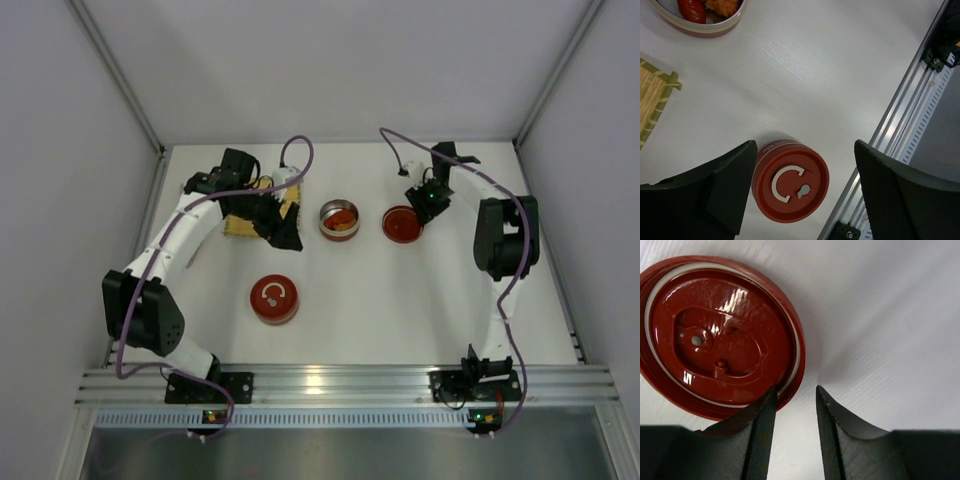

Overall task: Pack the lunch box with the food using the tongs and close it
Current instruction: Pick up the box lid from the center of the board.

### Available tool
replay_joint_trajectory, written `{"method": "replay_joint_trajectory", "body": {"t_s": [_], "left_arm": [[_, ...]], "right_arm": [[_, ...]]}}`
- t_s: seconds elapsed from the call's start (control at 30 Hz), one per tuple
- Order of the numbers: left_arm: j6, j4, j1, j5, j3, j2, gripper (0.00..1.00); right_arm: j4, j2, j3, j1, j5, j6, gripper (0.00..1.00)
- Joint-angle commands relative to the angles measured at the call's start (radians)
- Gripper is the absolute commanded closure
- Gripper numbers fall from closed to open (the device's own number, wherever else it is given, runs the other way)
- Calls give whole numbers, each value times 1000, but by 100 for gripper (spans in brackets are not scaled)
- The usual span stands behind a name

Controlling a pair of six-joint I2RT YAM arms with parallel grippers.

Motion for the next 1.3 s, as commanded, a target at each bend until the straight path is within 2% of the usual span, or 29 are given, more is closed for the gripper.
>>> {"method": "replay_joint_trajectory", "body": {"t_s": [0.0, 0.07, 0.1, 0.2, 0.27, 0.3, 0.4, 0.43, 0.47, 0.5, 0.6, 0.8, 1.1, 1.27], "left_arm": [[78, 42, 3, 0, 7, -75, 16], [124, 49, 1, -33, 14, -88, 14], [144, 52, -5, -39, 14, -99, 14], [200, 77, -57, -88, -11, -121, 14], [233, 91, -113, -181, -34, -136, 14], [277, 101, -179, -216, -51, -162, 14], [378, 185, -323, -364, -133, -219, 13], [400, 257, -354, -400, -172, -251, 12], [418, 282, -390, -472, -183, -259, 11], [464, 299, -457, -505, -186, -263, 10], [558, 341, -564, -592, -177, -259, 9], [668, 364, -643, -606, -76, -196, 5], [880, 302, -755, -689, -29, -86, 5], [920, 279, -772, -665, -6, -49, 6]], "right_arm": [[37, 44, 61, 13, 27, 40, 64], [31, 59, 63, 13, 19, 48, 72], [28, 61, 65, 13, 8, 51, 81], [22, 53, 58, 5, -21, 73, 100], [-9, 24, 51, -6, -55, 89, 100], [-26, 7, 49, -22, -97, 97, 100], [-108, -77, 43, -64, -221, 122, 100], [-130, -122, 45, -70, -254, 122, 100], [-182, -143, 43, -73, -292, 116, 100], [-202, -168, 36, -75, -356, 116, 100], [-280, -240, 6, -67, -503, 122, 100], [-299, -308, -109, -21, -712, 197, 100], [-322, -298, -221, 36, -863, 215, 100], [-412, -262, -225, 46, -915, 153, 100]]}}
